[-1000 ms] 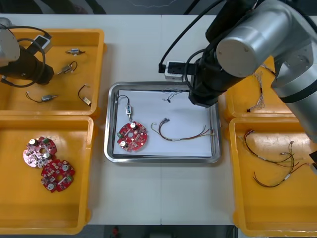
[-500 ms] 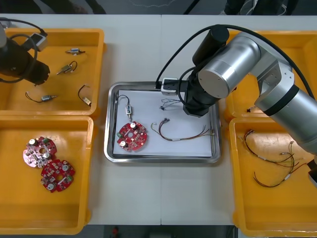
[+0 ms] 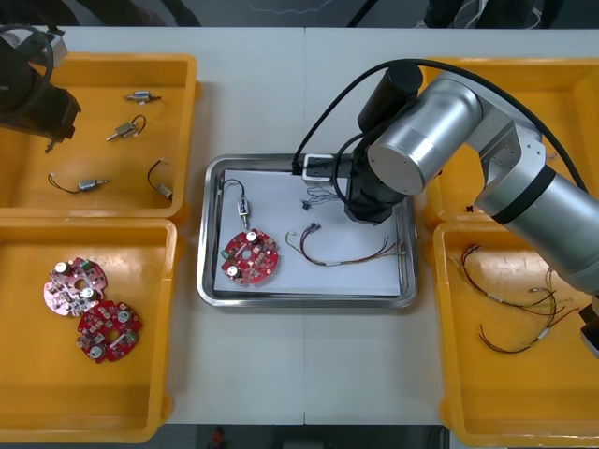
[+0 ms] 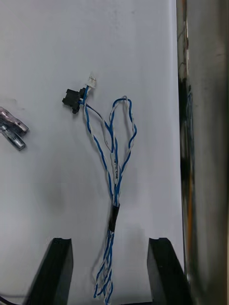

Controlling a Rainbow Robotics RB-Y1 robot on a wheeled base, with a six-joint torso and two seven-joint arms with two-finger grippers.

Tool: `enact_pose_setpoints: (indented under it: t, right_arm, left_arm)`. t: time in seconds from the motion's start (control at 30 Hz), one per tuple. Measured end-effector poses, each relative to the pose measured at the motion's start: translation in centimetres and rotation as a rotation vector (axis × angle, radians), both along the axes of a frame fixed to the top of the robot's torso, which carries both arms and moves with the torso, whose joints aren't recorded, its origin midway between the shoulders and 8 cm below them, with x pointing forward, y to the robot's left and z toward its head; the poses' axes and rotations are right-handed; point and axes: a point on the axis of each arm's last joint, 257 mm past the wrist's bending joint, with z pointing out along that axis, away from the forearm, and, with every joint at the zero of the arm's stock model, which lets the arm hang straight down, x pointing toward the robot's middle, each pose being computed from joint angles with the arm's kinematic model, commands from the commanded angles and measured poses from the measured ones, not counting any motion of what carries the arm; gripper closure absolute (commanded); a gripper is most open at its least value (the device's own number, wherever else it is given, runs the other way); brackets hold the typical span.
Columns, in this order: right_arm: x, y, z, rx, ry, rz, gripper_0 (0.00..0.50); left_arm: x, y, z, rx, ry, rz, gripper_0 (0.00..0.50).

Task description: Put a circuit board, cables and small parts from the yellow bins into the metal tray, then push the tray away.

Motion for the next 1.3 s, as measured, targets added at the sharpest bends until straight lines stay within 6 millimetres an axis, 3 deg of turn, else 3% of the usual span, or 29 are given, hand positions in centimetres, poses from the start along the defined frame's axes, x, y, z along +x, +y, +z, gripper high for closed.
enact_pose_setpoints:
  t: [0.17,0.4,0.77,0.87,1.13,1.3]
  right_arm:
    - [-0.3,0.1,-0.1,-0.001,0.011,0.003,0.000]
    - [-2.5,-0.4,0.5,-0.056,0.074,-0.001,0.000]
    - [-6.1,-1.3,5.9,0.090,0.154,-0.299,0.000]
    - [-6.9,-2.0,7.2,0.097,0.153,-0.336,0.000]
    - [-7.0,-2.5,10.5,0.313,0.109,-0.490,0.000]
    - [-7.4,-4.0,11.4,0.422,0.098,-0.588,0.000]
  left_arm:
    - [-1.4,-1.7,1.0,0.018,0.023,0.017,0.500]
    - [-3.2,-3.7,2.9,0.062,0.028,-0.041,0.500]
    - [-3.1,-10.6,5.3,0.102,-0.085,-0.201,0.500]
    - [-3.5,-13.3,5.2,0.069,-0.096,-0.211,0.499]
    - [-5.2,-19.6,3.9,-0.114,-0.092,-0.025,0.497]
    - [-6.4,-22.9,2.2,-0.102,-0.057,-0.099,0.498]
